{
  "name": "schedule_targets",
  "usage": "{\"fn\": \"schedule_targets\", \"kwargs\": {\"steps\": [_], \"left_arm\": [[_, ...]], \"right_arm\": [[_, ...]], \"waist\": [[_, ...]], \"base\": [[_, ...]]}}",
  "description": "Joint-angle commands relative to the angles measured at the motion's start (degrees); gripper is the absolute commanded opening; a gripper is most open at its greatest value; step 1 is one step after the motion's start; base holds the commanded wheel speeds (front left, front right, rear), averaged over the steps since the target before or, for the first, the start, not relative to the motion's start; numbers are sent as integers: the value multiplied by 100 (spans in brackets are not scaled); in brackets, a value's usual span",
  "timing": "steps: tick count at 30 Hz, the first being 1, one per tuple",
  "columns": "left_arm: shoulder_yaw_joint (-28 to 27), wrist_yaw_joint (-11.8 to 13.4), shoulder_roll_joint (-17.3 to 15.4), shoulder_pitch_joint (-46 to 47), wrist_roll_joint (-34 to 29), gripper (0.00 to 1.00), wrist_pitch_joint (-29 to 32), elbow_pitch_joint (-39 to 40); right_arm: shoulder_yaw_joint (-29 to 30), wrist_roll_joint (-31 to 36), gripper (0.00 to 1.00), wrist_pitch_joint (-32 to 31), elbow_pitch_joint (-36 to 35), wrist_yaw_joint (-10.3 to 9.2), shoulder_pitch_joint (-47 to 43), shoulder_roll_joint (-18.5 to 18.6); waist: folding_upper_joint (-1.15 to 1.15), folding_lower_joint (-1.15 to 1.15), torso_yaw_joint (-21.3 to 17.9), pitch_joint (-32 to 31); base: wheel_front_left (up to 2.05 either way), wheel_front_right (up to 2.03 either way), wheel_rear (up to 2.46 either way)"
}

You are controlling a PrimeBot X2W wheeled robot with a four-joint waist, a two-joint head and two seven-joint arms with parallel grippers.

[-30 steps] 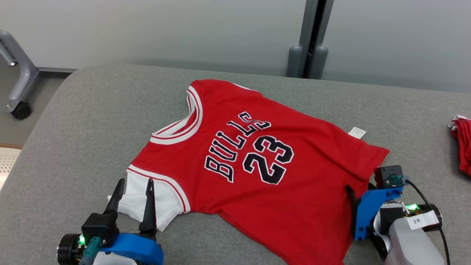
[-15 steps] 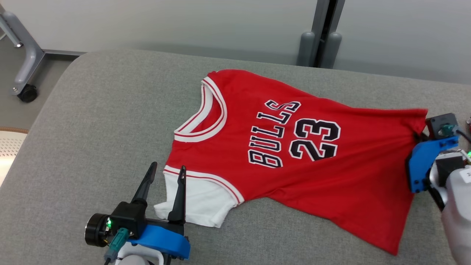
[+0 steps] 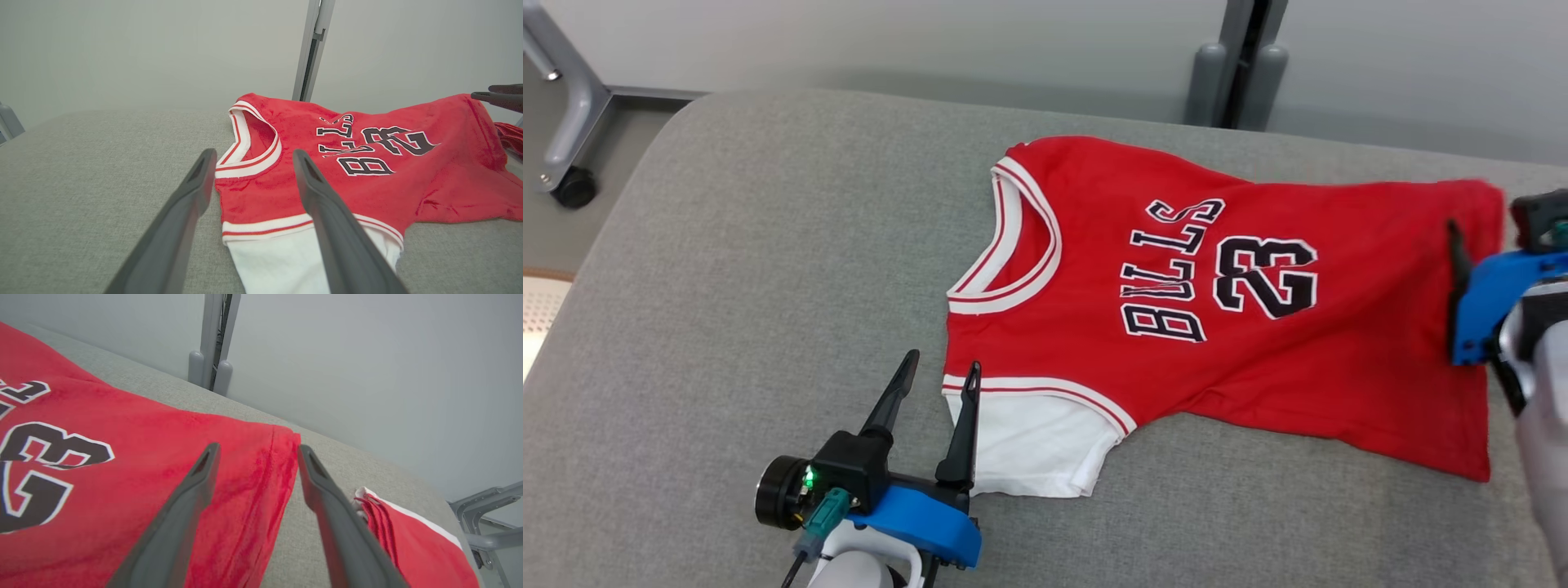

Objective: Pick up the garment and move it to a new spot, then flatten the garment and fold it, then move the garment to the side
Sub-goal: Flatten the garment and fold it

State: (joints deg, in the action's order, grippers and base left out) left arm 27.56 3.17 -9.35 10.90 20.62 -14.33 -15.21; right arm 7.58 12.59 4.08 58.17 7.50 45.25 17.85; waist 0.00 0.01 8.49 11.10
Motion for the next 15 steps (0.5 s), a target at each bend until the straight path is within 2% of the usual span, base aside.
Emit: {"fn": "schedule_targets", "kwargs": {"steps": [1,8,15], "left_arm": [[-26,-2,-13,64,27,100,-33,-55],[-183,11,1,-55,156,100,-64,-414],[-350,44,-38,-240,263,100,-83,-633]], "right_arm": [[-17,44,100,107,19,-2,-53,-30],[43,-55,100,819,-12,-1,-446,-486],[222,-285,100,1097,-828,-1,-1400,-1013]], "waist": [[0,-1,-84,-73],[0,-1,-451,-413],[0,-1,-724,-747]], "base": [[0,0,0],[0,0,0],[0,0,0]]}}
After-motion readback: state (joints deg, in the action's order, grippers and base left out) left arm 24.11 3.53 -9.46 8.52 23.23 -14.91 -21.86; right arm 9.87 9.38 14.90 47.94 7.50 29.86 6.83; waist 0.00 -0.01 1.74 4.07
